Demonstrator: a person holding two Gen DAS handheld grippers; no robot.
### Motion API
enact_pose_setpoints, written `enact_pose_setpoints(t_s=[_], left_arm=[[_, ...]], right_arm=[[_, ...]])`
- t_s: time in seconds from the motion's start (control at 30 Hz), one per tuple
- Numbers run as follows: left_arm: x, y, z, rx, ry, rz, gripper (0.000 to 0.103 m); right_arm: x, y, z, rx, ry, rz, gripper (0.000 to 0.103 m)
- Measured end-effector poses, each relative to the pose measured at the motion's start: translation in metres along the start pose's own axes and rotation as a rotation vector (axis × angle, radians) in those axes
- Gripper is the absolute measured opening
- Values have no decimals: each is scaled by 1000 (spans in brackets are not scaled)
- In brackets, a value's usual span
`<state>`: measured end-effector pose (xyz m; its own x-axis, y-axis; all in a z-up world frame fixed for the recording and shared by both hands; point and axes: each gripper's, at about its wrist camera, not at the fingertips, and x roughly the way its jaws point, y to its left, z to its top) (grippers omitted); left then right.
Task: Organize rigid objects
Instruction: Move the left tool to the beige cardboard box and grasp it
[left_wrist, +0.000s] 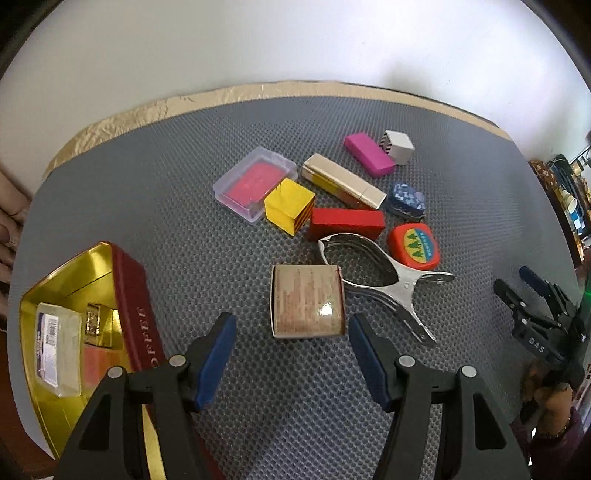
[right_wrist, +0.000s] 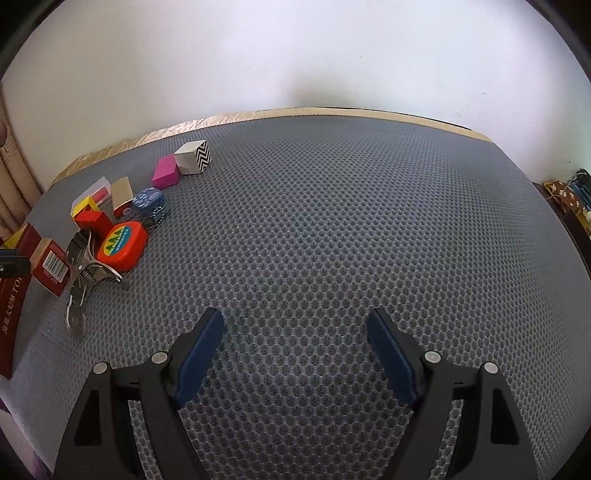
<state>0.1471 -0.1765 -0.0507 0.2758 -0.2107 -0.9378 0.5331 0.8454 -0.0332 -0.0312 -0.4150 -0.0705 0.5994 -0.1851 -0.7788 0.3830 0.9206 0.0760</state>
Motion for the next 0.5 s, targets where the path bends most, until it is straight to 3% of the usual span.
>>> enact_pose_setpoints(t_s=[0.1,0.5], left_arm=[[7,3,4,-15,10,-38,65],[12,3,10,-12,16,-73,67]], right_arm=[[-3,-1,-1,-2,0,1,81],[-1,1,0,-7,3,4,83]])
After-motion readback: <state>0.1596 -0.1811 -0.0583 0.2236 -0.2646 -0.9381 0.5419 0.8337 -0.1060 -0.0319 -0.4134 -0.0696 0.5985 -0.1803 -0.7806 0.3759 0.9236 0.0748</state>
